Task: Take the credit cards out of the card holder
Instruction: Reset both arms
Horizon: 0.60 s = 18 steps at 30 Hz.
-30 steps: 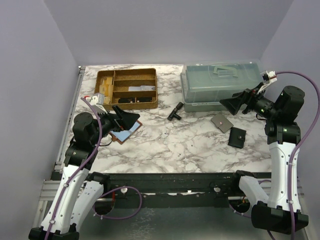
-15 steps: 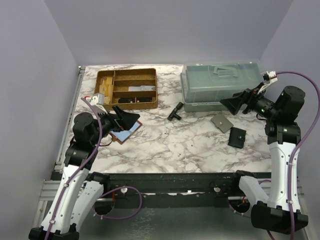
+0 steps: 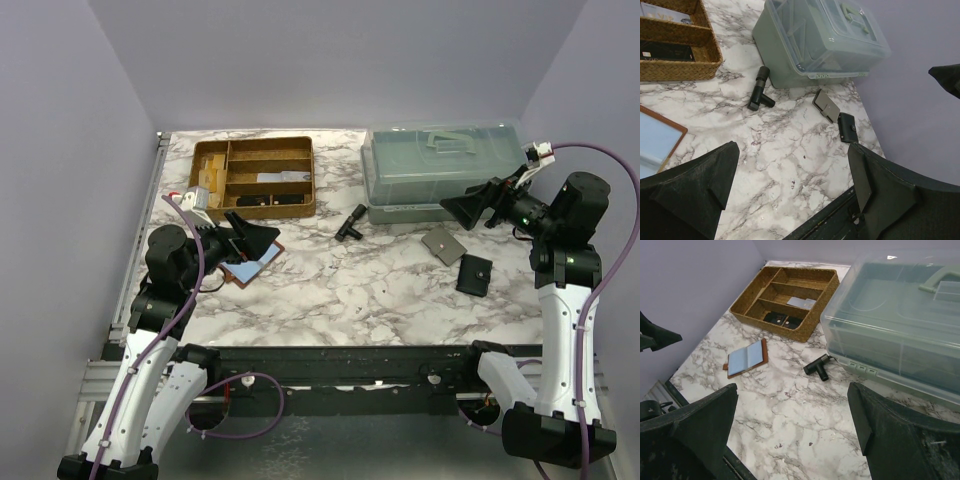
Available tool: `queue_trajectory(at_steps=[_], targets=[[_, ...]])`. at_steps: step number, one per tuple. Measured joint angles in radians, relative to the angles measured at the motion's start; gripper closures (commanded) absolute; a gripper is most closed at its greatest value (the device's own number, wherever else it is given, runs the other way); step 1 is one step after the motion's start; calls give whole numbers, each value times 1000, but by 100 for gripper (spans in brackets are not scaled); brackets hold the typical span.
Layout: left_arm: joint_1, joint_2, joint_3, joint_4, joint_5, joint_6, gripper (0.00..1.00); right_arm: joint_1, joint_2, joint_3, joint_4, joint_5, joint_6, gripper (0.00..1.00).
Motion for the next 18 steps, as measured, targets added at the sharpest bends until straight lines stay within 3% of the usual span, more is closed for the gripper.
queue_trajectory(at_steps=[18], targets=[[0,0,0,4,0,1,1,0,0,-7,6,0,0,1]])
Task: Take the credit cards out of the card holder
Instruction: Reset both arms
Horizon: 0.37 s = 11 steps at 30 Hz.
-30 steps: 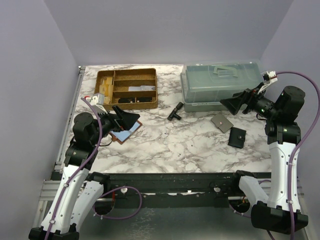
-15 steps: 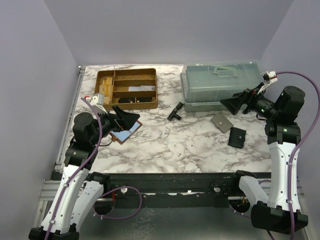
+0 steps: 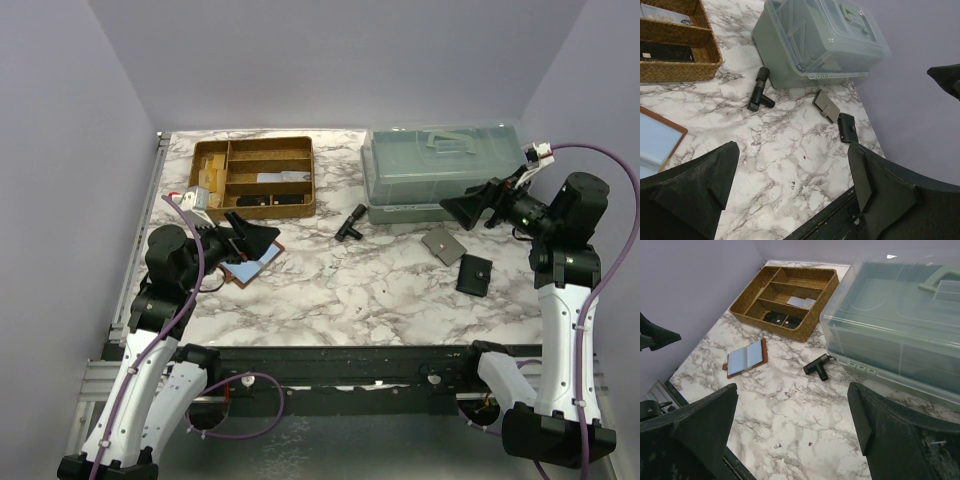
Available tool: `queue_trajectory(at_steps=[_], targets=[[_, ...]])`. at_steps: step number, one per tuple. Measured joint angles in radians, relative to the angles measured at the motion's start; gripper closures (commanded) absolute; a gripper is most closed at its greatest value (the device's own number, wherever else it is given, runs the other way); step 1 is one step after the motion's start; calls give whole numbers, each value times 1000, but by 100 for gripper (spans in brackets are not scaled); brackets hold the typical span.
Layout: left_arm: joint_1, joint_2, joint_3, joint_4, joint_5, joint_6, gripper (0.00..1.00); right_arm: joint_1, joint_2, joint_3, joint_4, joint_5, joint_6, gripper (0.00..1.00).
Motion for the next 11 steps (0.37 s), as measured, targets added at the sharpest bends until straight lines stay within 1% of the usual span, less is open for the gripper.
queue_trajectory(at_steps=[11], targets=[[0,-3,0,-4,0,0,1,-6,-1,-1,0,0,0,1]])
